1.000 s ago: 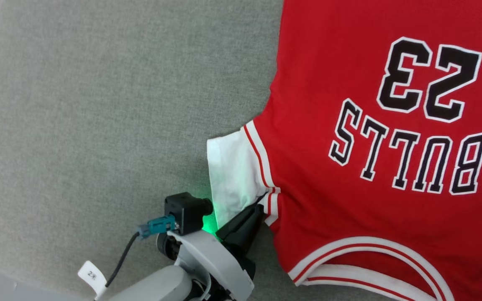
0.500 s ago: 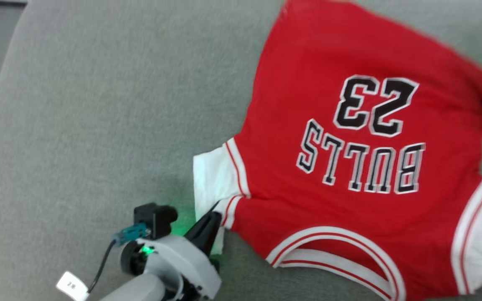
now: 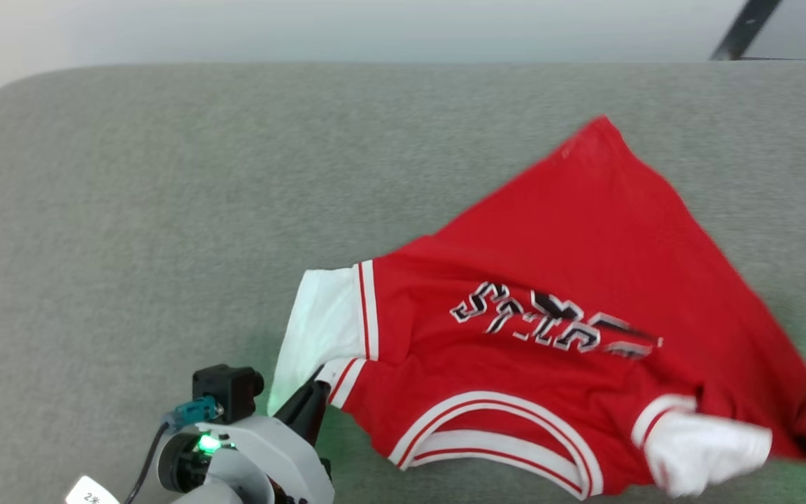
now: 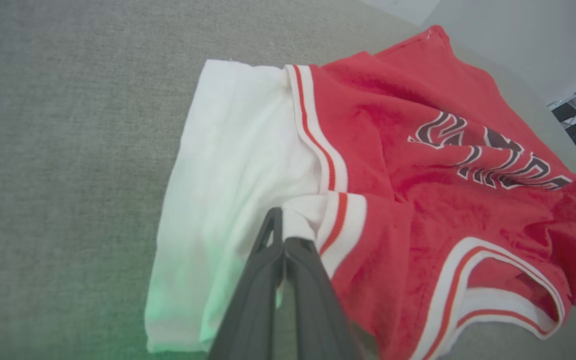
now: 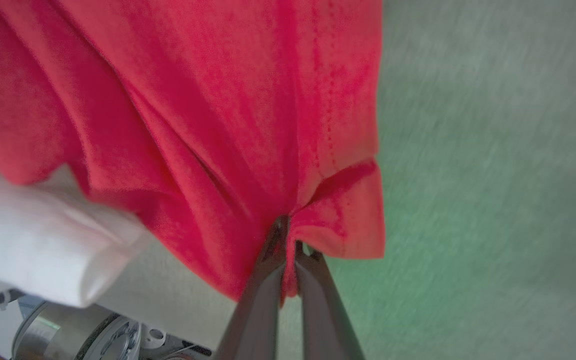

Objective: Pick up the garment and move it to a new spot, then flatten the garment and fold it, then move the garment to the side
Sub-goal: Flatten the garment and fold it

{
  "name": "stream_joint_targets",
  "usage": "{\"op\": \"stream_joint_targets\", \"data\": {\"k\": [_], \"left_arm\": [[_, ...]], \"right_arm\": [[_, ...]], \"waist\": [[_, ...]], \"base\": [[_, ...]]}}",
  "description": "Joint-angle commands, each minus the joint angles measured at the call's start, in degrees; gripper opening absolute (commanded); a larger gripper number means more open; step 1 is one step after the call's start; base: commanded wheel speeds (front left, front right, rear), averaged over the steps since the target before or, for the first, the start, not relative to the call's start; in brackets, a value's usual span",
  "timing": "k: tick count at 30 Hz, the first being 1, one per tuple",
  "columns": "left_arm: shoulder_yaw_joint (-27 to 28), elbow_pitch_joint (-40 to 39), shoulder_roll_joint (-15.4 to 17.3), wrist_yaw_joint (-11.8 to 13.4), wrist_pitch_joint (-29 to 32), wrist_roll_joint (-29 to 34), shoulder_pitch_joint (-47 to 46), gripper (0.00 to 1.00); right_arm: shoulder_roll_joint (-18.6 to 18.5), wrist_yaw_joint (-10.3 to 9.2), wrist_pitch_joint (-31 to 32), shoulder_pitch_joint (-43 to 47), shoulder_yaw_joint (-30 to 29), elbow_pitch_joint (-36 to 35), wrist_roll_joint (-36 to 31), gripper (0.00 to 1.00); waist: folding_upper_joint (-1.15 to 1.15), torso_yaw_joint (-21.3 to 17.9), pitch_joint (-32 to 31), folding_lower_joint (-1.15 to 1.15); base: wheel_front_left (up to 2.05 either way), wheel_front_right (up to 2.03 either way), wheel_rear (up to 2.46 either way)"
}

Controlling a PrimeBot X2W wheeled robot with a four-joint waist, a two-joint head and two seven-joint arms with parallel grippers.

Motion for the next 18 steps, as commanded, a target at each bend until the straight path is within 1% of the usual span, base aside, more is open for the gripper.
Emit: {"op": "stream_joint_targets", "data": {"k": [1,5,10,11,12,13,18], "left_arm": [[0.1,-0.4,0.3,0.5,0.0,0.3,0.6,0.0],[0.0,-1.4,0.6,1.1,0.1,0.3,1.2,0.0],[-0.3,-2.1,0.6,1.5,0.4,0.4,1.3,0.0],[-0.4,-2.1,0.6,1.5,0.3,0.5,1.3,0.0],[-0.4,-2.2,0.6,1.6,0.4,0.5,1.2,0.0],[-0.5,-2.3,0.5,1.6,0.4,0.6,1.2,0.0],[-0.8,-2.5,0.3,1.5,0.5,0.7,1.4,0.0]], "right_arm": [[1.0,-0.09,0.3,2.8,-0.8,-0.5,-0.1,0.0],[3.7,-0.09,1.6,11.3,-4.0,-4.7,-1.5,0.0],[6.9,-0.09,2.6,15.2,-6.7,-9.1,-3.7,0.0],[7.1,-0.08,2.6,15.2,-6.9,-10.4,-3.9,0.05],[7.1,-0.09,2.6,15.2,-7.5,-11.5,-4.2,0.42],[6.9,-0.08,2.8,15.1,-7.8,-12.8,-4.3,1.0],[5.1,-0.09,5.8,14.0,-13.0,-19.6,-2.0,1.0]], "waist": [[0.0,-2.3,-1.6,0.0],[0.0,-3.4,-1.6,0.0],[0.0,-4.4,-1.5,0.0],[0.0,-4.5,-1.5,0.0],[0.0,-4.6,-1.5,0.0],[0.0,-4.6,-1.6,0.0],[0.0,-4.1,-2.0,0.0]], "base": [[0.0,0.0,0.0],[0.0,0.0,0.0],[0.0,0.0,0.0],[0.0,0.0,0.0],[0.0,0.0,0.0],[0.0,0.0,0.0],[0.0,0.0,0.0]]}}
